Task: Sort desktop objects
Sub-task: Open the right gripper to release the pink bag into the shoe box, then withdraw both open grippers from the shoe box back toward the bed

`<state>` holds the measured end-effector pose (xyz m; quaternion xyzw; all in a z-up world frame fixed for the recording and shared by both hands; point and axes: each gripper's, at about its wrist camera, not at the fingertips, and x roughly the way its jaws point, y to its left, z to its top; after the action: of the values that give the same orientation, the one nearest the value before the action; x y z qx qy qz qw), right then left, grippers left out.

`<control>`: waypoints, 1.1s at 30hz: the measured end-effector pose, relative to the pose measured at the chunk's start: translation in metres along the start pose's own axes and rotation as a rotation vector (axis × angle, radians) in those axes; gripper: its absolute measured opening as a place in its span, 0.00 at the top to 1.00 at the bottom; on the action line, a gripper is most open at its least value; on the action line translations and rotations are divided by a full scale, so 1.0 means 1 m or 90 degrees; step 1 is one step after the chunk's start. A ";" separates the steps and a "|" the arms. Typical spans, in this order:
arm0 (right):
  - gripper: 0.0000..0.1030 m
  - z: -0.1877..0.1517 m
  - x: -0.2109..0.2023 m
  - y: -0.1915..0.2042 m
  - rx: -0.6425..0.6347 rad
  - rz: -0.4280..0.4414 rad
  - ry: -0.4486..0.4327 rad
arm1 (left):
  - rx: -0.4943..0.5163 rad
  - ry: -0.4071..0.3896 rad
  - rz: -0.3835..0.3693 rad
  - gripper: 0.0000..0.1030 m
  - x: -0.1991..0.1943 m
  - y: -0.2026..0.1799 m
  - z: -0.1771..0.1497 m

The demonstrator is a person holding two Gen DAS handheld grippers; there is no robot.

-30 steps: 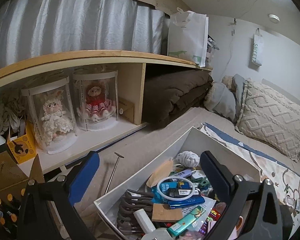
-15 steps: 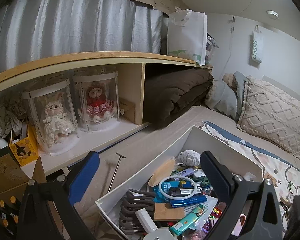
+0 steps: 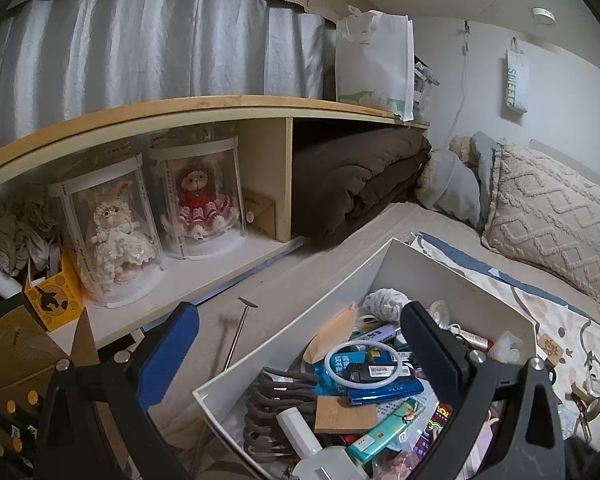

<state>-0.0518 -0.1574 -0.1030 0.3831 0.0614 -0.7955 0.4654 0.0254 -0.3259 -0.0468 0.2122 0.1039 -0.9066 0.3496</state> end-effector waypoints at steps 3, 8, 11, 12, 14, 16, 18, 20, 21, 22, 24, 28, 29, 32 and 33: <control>0.00 -0.003 -0.014 -0.001 -0.021 -0.016 -0.042 | 0.006 -0.006 0.006 0.02 -0.008 -0.002 -0.002; 0.00 -0.004 -0.030 -0.006 -0.032 -0.036 -0.087 | 0.047 -0.025 0.016 0.00 -0.024 -0.012 -0.005; 0.00 -0.004 -0.039 -0.013 -0.025 -0.042 -0.101 | 0.056 -0.025 -0.001 0.00 -0.029 -0.016 -0.008; 0.00 -0.005 -0.043 -0.015 -0.024 -0.045 -0.106 | 0.057 -0.026 -0.004 0.00 -0.030 -0.017 -0.009; 0.00 -0.006 -0.049 -0.019 -0.020 -0.052 -0.114 | 0.062 -0.025 -0.006 0.00 -0.033 -0.019 -0.012; 0.00 -0.009 -0.057 -0.023 -0.013 -0.053 -0.122 | 0.070 -0.022 -0.010 0.00 -0.037 -0.022 -0.015; 0.00 -0.012 -0.063 -0.026 -0.009 -0.051 -0.126 | 0.078 -0.011 -0.016 0.00 -0.041 -0.024 -0.019; 0.00 -0.017 -0.070 -0.029 -0.006 -0.051 -0.132 | 0.086 -0.014 -0.027 0.00 -0.050 -0.027 -0.023; 0.00 -0.019 -0.073 -0.030 -0.006 -0.053 -0.135 | 0.090 -0.015 -0.029 0.00 -0.053 -0.029 -0.026; 0.00 -0.021 -0.077 -0.032 -0.005 -0.058 -0.138 | 0.096 -0.015 -0.031 0.00 -0.057 -0.030 -0.028; 0.00 -0.026 -0.084 -0.034 0.001 -0.064 -0.145 | 0.109 -0.014 -0.033 0.00 -0.065 -0.033 -0.033; 0.00 -0.036 -0.101 -0.040 0.028 -0.060 -0.163 | 0.117 -0.008 -0.046 0.00 -0.081 -0.033 -0.041; 0.00 -0.038 -0.104 -0.040 0.029 -0.063 -0.165 | 0.117 -0.008 -0.050 0.00 -0.085 -0.032 -0.043; 0.00 -0.045 -0.117 -0.039 0.027 -0.074 -0.172 | 0.115 -0.010 -0.064 0.00 -0.100 -0.029 -0.049; 0.00 -0.047 -0.122 -0.038 0.027 -0.075 -0.175 | 0.115 -0.012 -0.069 0.00 -0.105 -0.028 -0.051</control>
<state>-0.0222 -0.0300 -0.0648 0.2760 0.0032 -0.8676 0.4136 0.0924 -0.2266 -0.0428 0.2286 0.0301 -0.9317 0.2808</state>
